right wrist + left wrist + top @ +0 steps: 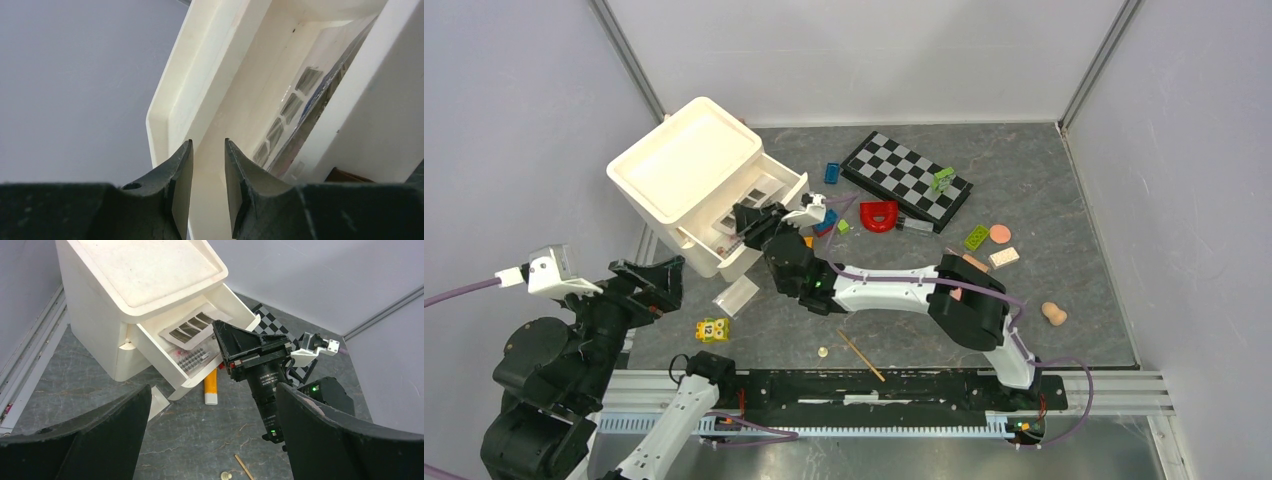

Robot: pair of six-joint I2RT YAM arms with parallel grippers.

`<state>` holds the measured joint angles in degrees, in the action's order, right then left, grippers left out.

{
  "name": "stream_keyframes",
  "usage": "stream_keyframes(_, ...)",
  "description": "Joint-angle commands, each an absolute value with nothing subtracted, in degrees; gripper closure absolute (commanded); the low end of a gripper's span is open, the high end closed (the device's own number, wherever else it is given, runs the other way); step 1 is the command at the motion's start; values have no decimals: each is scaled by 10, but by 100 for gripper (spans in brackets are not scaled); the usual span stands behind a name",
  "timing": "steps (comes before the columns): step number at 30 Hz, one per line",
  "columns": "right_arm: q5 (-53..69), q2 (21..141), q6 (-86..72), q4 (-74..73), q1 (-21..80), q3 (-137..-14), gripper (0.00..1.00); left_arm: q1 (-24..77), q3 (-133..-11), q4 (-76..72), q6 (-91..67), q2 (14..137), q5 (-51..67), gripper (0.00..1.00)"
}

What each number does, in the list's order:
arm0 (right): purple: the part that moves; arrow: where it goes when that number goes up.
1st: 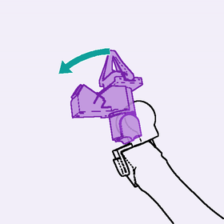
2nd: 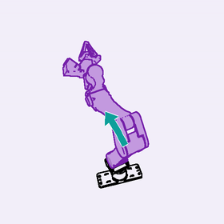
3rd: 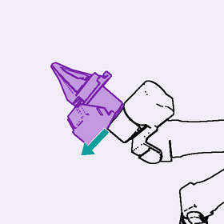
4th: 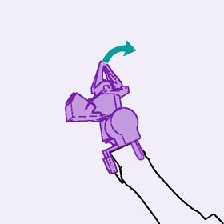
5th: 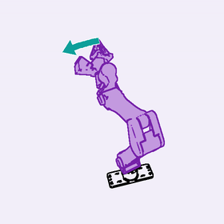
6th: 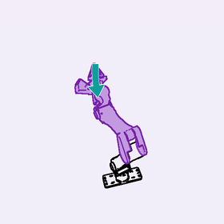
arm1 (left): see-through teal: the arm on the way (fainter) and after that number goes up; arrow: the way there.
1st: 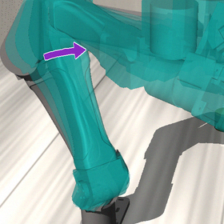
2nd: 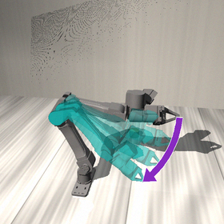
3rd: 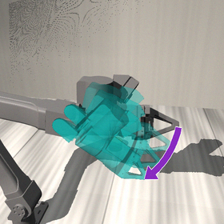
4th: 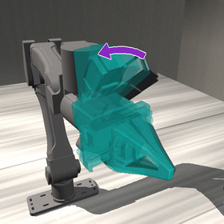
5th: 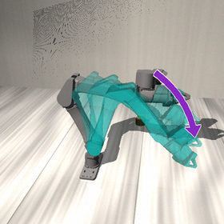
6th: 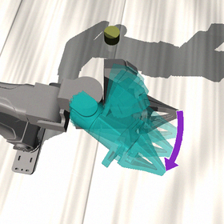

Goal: Organize the makeup
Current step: Place the makeup tool in the drawer.

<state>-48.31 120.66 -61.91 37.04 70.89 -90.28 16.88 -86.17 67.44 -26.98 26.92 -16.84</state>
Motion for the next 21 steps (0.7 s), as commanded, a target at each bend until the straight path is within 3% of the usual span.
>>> stream_keyframes(1, -476, 1145, -504, 425, 710, -876, 64, 171, -857, 669, -270, 267, -168, 0)
stream_keyframes(5, -428, 1075, -390, 466, 709, -816, 63, 171, -844, 672, -272, 266, -168, 0)
stream_keyframes(12, -405, 881, -279, 430, 709, -599, 61, 170, -799, 687, -275, 259, -173, 0)
stream_keyframes(21, -406, 720, -361, 382, 708, -321, 60, 170, -726, 688, -307, 244, -166, 0)
